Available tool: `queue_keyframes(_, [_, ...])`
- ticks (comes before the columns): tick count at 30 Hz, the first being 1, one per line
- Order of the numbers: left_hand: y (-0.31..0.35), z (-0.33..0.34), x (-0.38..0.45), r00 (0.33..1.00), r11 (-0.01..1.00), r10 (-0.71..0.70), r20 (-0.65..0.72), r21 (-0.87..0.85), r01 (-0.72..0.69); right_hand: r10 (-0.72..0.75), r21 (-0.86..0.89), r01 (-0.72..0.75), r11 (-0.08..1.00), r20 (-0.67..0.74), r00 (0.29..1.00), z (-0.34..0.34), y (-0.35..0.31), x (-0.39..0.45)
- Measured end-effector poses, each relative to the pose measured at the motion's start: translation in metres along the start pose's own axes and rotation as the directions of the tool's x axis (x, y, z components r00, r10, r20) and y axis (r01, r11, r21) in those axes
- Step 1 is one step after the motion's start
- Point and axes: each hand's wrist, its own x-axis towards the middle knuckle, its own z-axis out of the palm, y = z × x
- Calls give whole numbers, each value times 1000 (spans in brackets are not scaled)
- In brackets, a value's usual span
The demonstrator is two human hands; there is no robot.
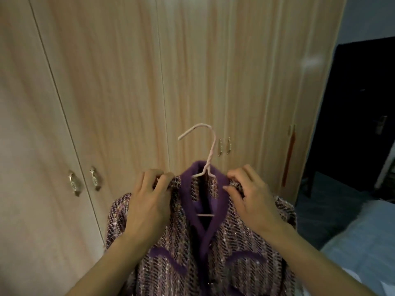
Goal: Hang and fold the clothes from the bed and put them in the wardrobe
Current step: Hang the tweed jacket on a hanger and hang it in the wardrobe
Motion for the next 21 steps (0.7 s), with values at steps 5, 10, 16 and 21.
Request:
queue_keyframes(5, [-90,-34,-10,999,996,-32,-20,78,33,-68,37,66,997,55,996,75,-54,36])
queue_keyframes(10, [-162,-59,-25,999,993,-47,22,113,45,-72,74,65,995,93,993,144,-92,52])
queue_keyframes(16, [-229,-81,-46,991,986,-94,97,146,79,-93,198,56,979,178,980,214,-121,62])
queue_keyframes(21, [-275,-86,-58,986,969,-151,71,210,133,-140,280,78,957,208,968,269,-135,79])
